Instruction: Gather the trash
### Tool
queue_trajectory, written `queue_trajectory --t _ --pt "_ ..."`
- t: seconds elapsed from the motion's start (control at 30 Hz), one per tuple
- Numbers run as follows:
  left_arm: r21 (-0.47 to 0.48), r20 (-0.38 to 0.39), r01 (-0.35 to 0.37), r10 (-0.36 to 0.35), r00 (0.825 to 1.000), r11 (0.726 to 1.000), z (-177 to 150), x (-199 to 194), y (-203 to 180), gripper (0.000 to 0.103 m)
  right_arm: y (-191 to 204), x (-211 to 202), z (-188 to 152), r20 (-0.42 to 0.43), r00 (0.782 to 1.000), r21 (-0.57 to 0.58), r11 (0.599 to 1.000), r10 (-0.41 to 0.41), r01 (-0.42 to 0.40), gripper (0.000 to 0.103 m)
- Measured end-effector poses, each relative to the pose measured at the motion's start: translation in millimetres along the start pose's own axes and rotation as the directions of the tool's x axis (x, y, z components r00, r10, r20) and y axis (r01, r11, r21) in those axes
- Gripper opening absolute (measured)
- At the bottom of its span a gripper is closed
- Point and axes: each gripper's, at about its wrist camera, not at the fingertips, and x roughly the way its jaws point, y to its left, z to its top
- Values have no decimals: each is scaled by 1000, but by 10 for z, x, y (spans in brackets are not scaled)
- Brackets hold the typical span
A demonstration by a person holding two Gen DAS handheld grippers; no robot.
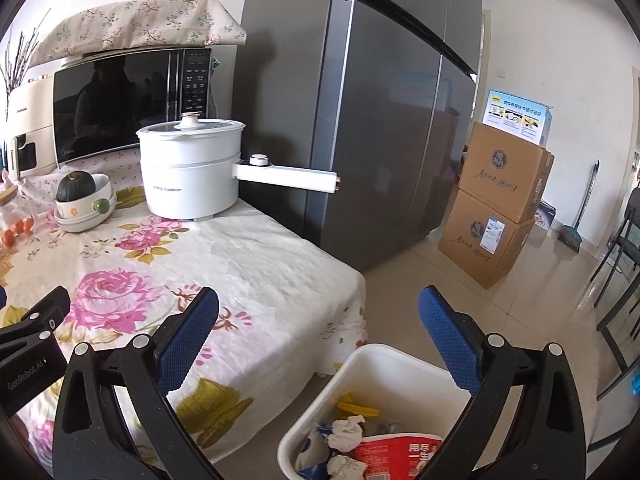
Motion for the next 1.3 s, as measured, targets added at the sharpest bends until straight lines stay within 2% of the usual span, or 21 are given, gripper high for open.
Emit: queue_trajectory --t 0.23,0.47,0.57,0.67,0.93,1.1,1.3 --pt "52 -28 29 -28 999 998 -129 -9 -278 96 -292 -51 -133 -29 999 1 1000 -29 29 96" --pt "71 7 25 -25 1000 997 -278 -176 -476 96 -587 -141 -287 -45 996 4 997 -77 78 96" --pt "82 -18 62 -61 998 995 -361 -225 -530 96 -670 -206 -364 -44 995 -9 996 -89 88 96" --pt "120 -38 72 -67 997 990 -468 -281 -600 96 -764 -313 -489 -53 994 3 996 -92 93 96" --pt "159 -60 87 -78 995 984 -847 -546 -619 96 -922 -597 -842 -79 993 34 995 -89 92 96" --pt "145 -27 92 -89 996 985 -992 -779 -535 96 -1001 -784 -976 -70 994 59 994 -88 92 96" --pt "117 -44 139 -135 990 983 -1099 -990 -431 96 -1002 -959 -1110 -83 996 99 994 -38 46 96"
